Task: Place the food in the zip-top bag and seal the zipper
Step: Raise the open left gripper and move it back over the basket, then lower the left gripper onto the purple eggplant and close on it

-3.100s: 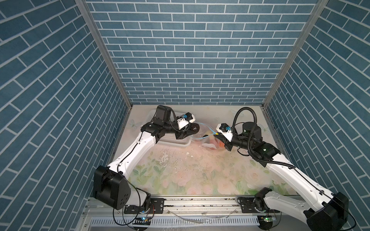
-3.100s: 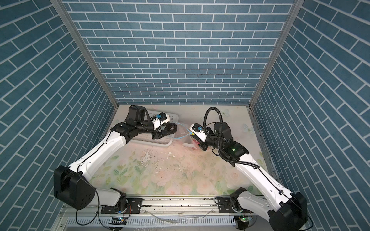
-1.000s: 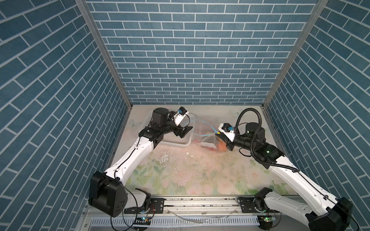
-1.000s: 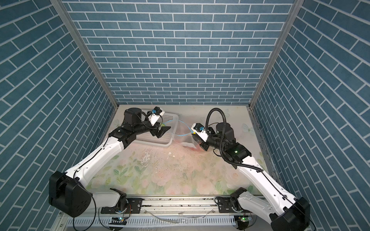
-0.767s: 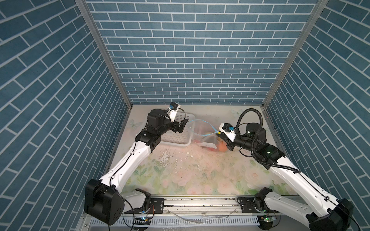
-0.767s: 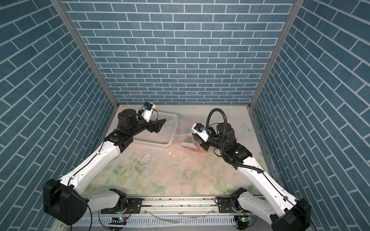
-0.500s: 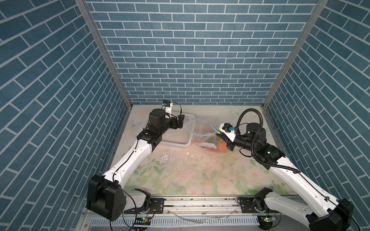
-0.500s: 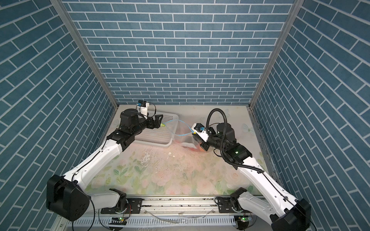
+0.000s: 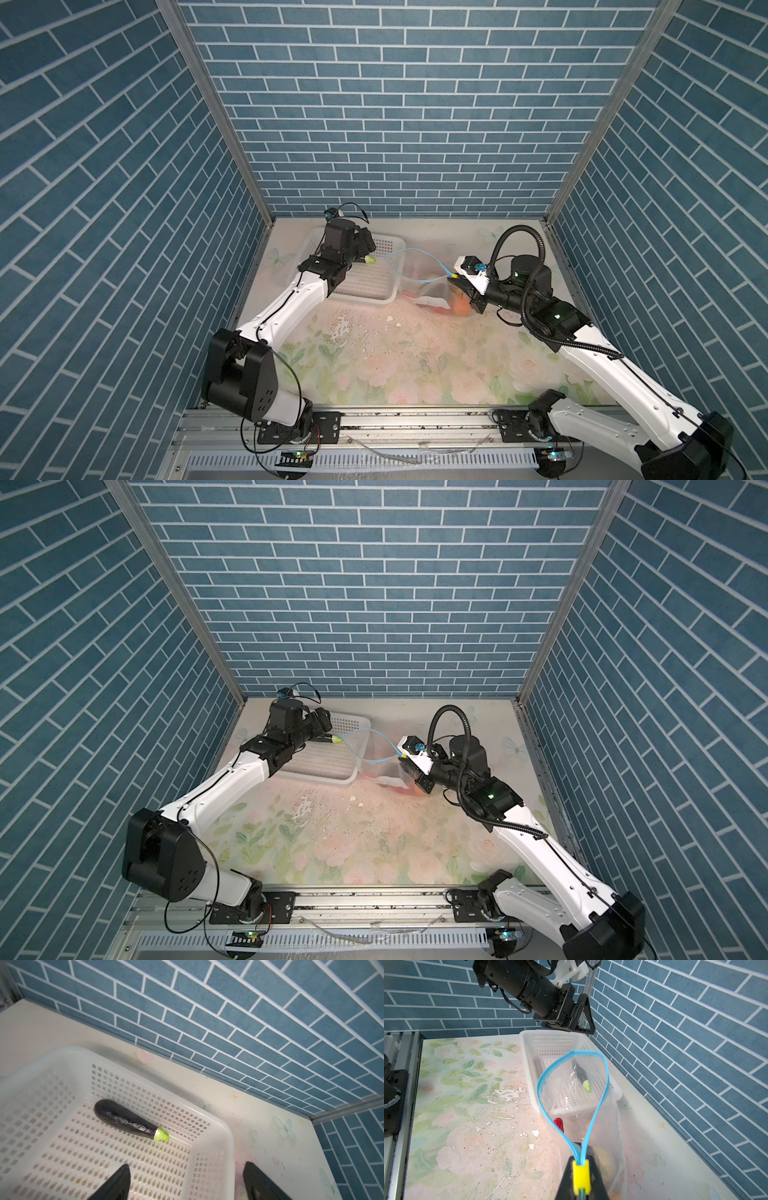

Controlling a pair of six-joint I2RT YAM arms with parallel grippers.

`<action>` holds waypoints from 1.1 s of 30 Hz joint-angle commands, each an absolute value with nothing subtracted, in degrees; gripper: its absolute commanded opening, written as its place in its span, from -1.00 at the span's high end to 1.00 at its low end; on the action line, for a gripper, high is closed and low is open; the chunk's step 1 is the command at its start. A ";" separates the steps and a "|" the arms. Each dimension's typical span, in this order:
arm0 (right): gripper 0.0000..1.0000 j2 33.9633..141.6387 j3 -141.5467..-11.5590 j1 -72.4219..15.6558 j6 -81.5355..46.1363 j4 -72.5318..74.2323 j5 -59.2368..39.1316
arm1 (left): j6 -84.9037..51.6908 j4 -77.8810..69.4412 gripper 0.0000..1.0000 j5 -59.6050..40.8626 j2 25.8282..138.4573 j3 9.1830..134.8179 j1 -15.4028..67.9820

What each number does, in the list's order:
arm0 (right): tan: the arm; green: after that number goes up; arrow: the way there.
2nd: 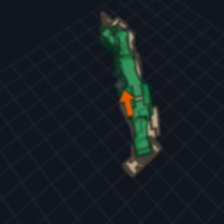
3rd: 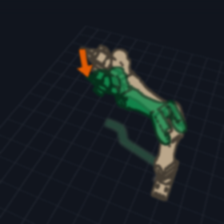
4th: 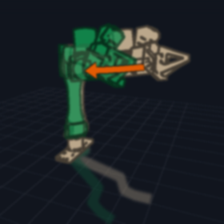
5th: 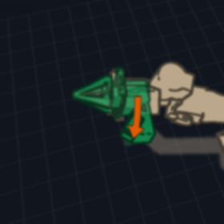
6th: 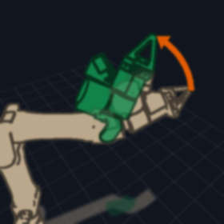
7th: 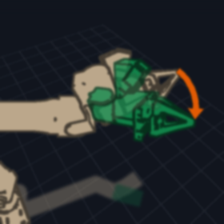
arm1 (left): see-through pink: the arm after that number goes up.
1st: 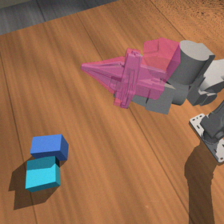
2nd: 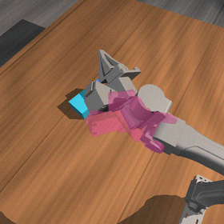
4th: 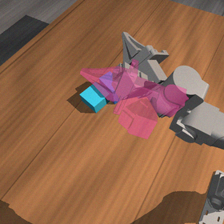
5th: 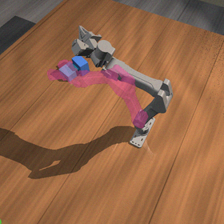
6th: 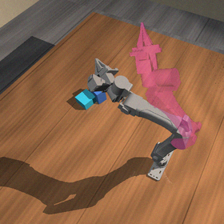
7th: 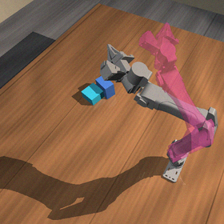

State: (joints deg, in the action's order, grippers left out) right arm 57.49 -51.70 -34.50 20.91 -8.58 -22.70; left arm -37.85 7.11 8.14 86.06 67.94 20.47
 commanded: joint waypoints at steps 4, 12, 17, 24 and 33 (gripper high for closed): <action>1.00 58.29 -52.12 -34.79 22.15 -6.59 -23.73 | -52.25 11.96 -0.64 13.39 89.86 70.66 19.42; 1.00 58.87 -52.12 -34.78 21.93 -6.59 -24.16 | -59.55 14.79 -0.64 19.54 94.47 74.06 19.16; 1.00 59.11 -52.09 -34.79 21.97 -6.59 -24.19 | -65.43 16.69 -0.48 19.89 98.76 76.01 17.44; 1.00 59.68 -52.20 -34.80 21.88 -6.41 -24.51 | -68.47 17.95 -0.40 18.14 104.35 78.92 15.39; 1.00 60.03 -52.11 -34.79 21.84 -6.33 -24.28 | -70.22 20.48 -0.41 16.99 111.31 83.17 12.75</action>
State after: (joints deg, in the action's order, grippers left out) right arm 60.01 -51.70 -34.50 20.88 -8.03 -23.59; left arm -69.28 18.09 17.26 109.51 81.60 13.74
